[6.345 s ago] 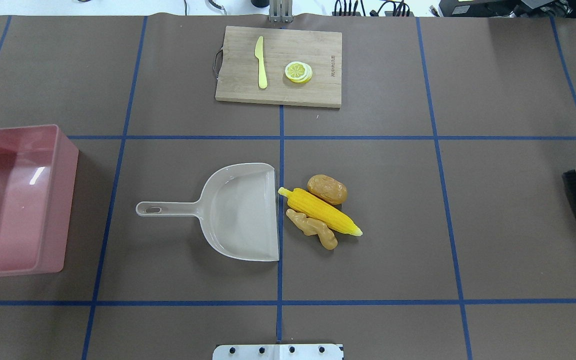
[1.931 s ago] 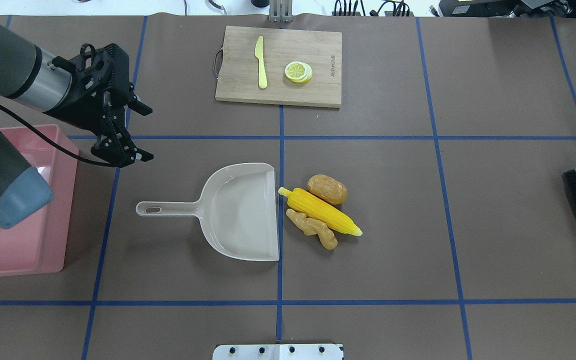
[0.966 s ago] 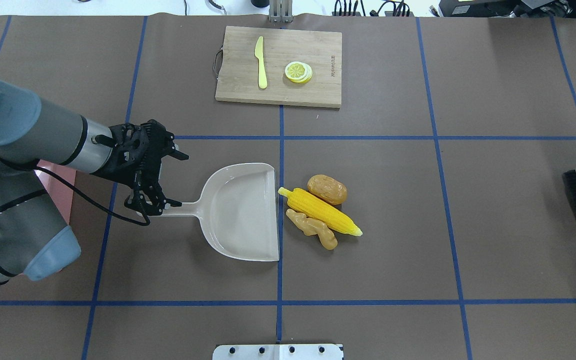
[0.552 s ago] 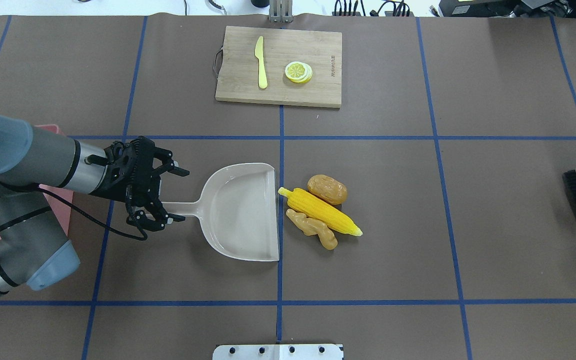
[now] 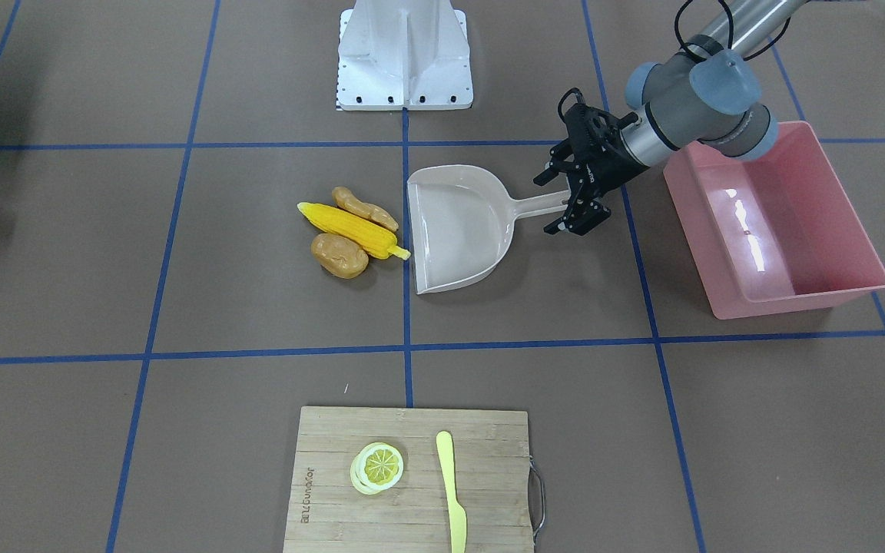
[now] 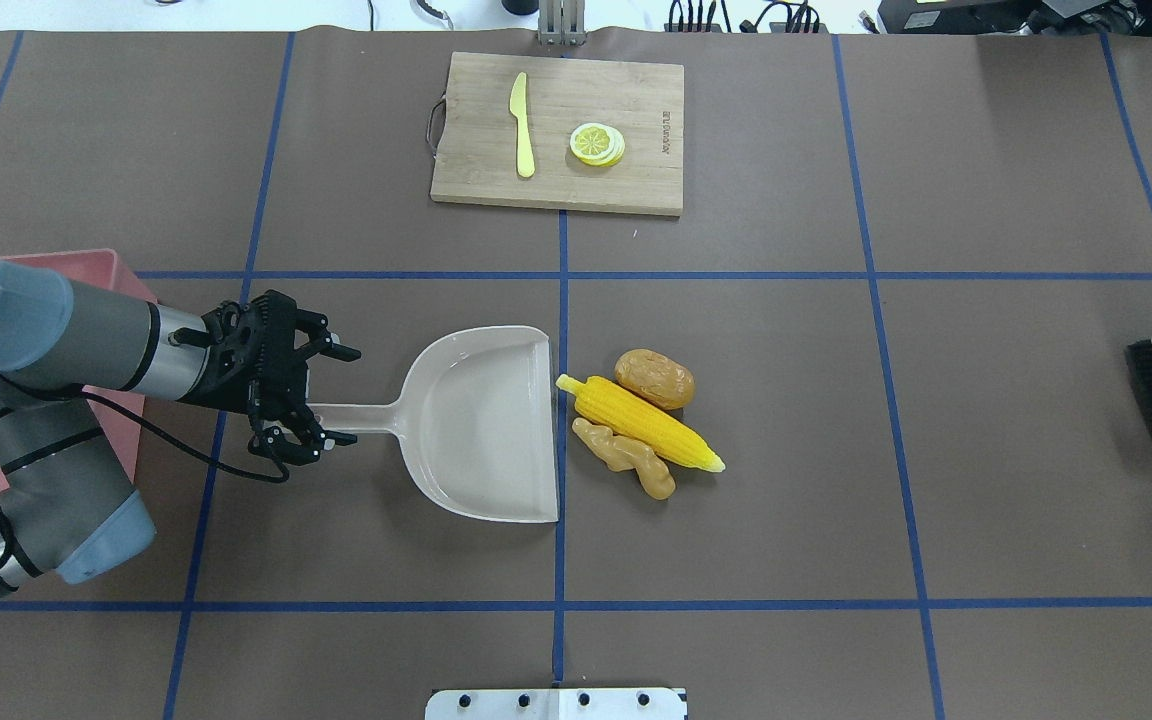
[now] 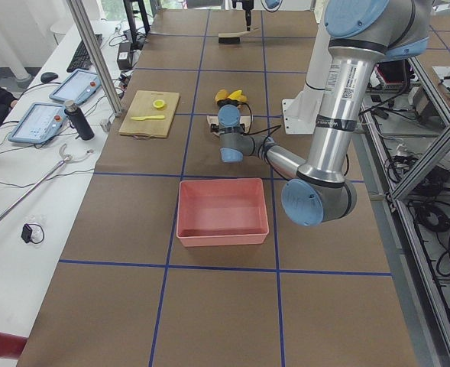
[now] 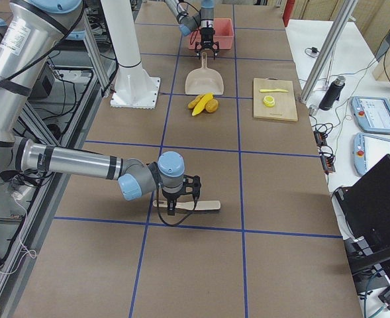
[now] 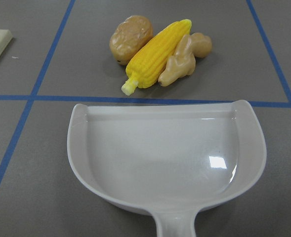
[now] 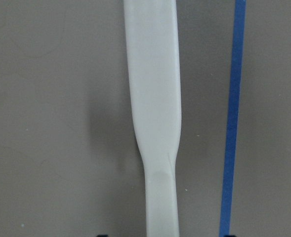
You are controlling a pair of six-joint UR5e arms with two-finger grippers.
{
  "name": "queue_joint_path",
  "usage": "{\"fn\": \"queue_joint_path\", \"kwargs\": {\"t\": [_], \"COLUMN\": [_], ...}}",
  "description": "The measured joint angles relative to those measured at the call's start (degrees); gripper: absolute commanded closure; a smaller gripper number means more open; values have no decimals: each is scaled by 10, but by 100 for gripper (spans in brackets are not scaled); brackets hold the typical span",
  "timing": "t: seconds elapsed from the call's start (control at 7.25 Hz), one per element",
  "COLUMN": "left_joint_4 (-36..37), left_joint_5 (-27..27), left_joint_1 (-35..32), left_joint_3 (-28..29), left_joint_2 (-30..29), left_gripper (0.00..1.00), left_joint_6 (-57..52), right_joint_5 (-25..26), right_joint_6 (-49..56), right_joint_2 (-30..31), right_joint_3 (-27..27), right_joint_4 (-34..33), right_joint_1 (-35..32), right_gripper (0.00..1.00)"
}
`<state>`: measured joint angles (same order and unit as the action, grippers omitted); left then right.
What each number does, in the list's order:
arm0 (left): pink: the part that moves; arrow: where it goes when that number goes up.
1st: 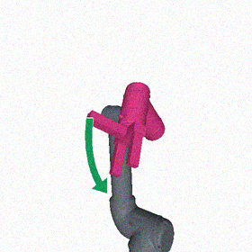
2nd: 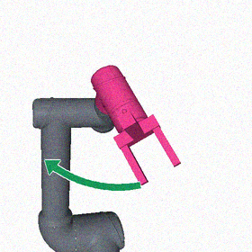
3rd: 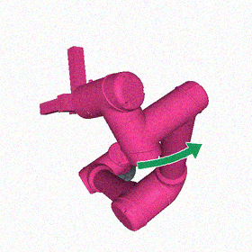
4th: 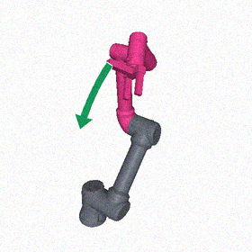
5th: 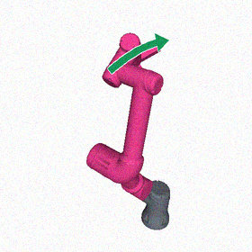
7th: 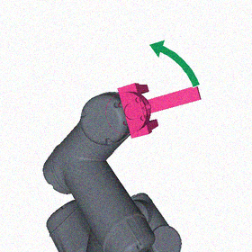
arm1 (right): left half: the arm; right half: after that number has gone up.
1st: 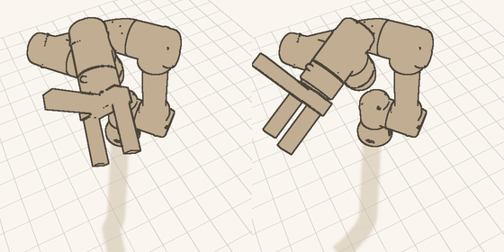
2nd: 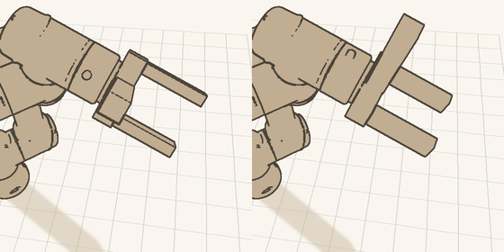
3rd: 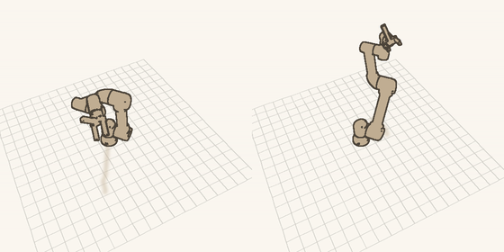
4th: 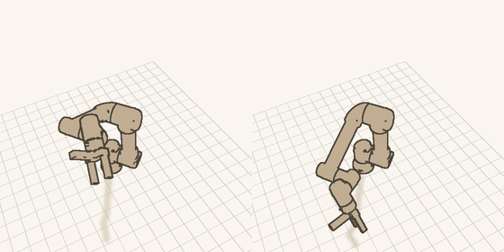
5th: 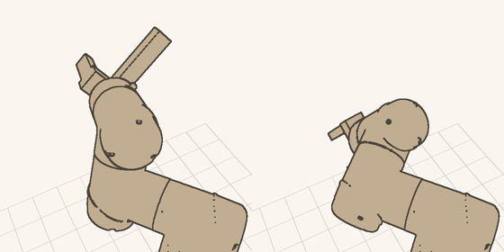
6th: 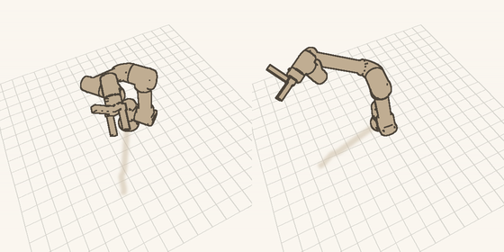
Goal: Sweep and dump trash into bin
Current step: 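Reach the left gripper to the white dustpan handle and grasp it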
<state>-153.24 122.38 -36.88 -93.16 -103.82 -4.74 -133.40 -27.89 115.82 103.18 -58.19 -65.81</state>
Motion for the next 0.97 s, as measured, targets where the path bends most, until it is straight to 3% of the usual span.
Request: {"fn": "queue_joint_path", "kwargs": {"t": [0.41,0.55,0.69,0.97], "left_joint_4": [-21,-22,-21,-20], "left_joint_5": [-12,-16,-23,-28], "left_joint_1": [17,25,33,40], "left_joint_3": [17,19,23,32], "left_joint_2": [-2,-4,-7,-16], "left_gripper": [3,3,3,3], "left_joint_6": [17,29,36,40], "right_joint_5": [-8,-20,-34,-41], "right_joint_6": [-1,-1,2,-1], "right_joint_2": [-1,-3,-6,-9], "right_joint_3": [-14,-24,-34,-39], "right_joint_4": [-1,0,2,16], "right_joint_1": [14,15,17,23], "right_gripper": [0,4,32,100]}}
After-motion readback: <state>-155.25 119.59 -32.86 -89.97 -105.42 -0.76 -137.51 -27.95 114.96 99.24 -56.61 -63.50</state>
